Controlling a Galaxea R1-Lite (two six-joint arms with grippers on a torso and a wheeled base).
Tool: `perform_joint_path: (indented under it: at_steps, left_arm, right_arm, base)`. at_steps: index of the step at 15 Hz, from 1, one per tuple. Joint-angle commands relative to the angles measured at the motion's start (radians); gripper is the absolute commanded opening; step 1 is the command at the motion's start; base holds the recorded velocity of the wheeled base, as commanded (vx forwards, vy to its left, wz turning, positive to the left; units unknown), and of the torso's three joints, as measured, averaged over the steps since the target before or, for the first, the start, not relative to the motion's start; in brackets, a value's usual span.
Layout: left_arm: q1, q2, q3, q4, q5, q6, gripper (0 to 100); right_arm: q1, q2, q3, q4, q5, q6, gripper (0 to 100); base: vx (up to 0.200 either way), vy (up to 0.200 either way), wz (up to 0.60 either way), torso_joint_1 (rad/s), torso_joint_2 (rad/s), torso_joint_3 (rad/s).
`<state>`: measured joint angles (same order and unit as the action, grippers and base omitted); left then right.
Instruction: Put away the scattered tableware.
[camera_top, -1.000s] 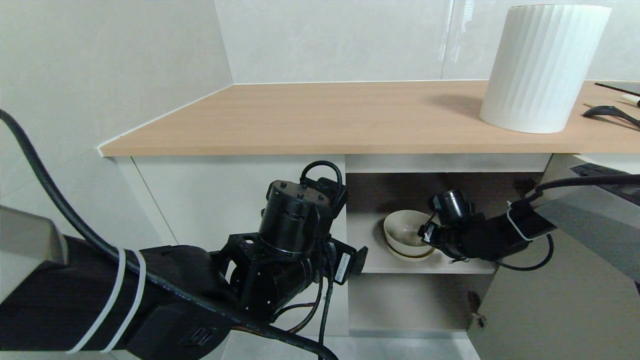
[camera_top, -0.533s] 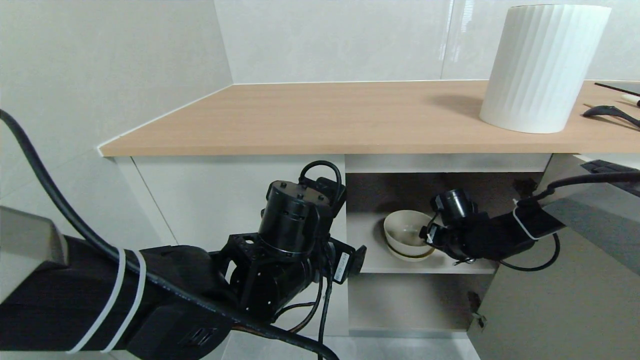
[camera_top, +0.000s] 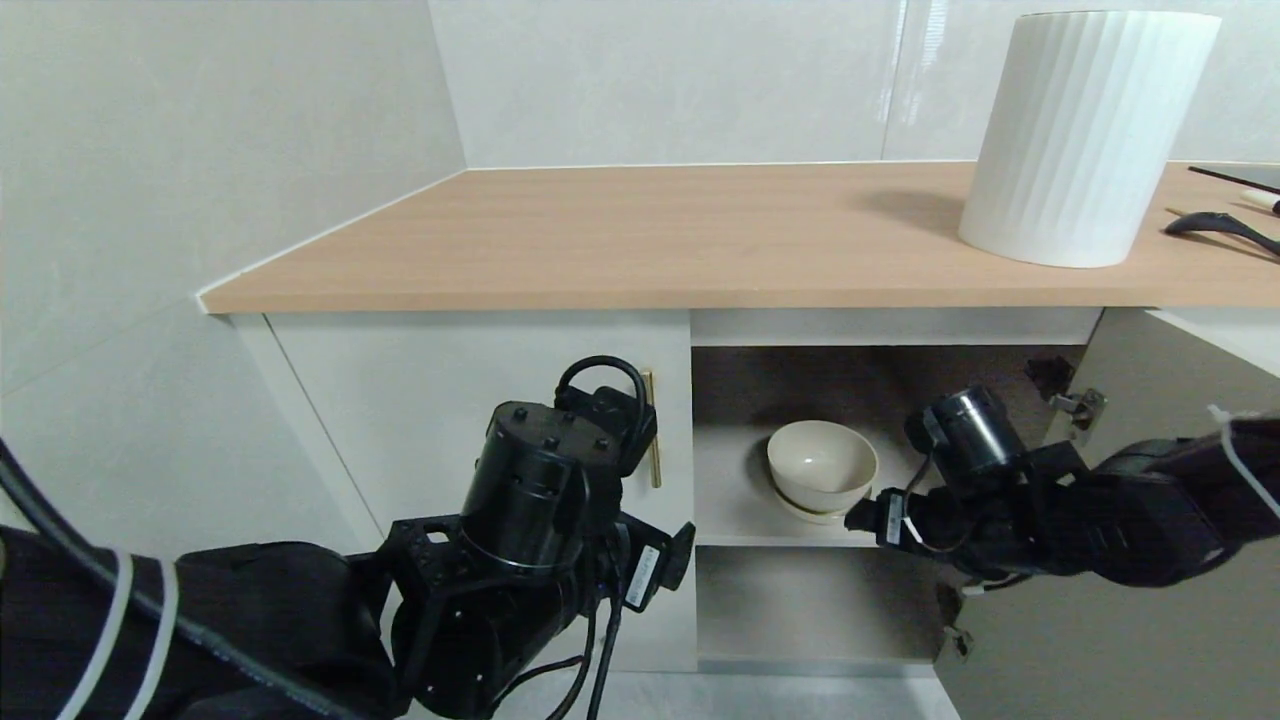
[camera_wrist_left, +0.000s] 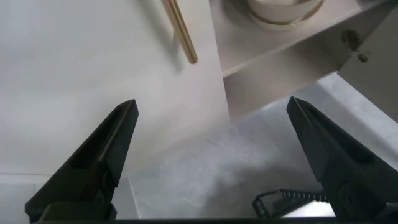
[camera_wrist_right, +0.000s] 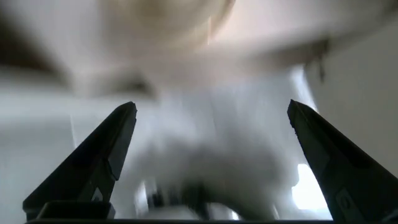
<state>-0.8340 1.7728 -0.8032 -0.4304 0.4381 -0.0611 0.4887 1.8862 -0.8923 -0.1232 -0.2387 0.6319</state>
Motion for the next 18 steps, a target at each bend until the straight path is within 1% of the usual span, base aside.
perform_joint_path:
  at_steps: [1,2,4,18]
  left_arm:
    - [-0.02,0.01,0.01,-0.004,0.002,-0.003,100]
    - [-0.02,0.019,0.01,-0.008,0.004,-0.005,100]
    - [-0.02,0.02,0.009,-0.019,0.004,-0.006,100]
    - [-0.02,0.034,0.007,-0.027,0.004,-0.008,100]
  right_arm:
    - [0.048,-0.084,0.085,-0.001,0.049,-0.003,100]
    - [0.062,-0.068,0.085,-0.001,0.049,-0.003,100]
    - [0.082,-0.062,0.087,-0.001,0.049,-0.003,100]
    - [0.091,-0.056,0.09,-0.001,0.049,-0.001,100]
  base:
    - [0.0,0.0,0.0,0.0,0.0,0.0]
    - [0.0,0.0,0.0,0.0,0.0,0.0]
    - [-0.2,0.0,0.0,0.002,0.0,0.007]
    - [-0.2,0.0,0.0,0.001,0.0,0.002]
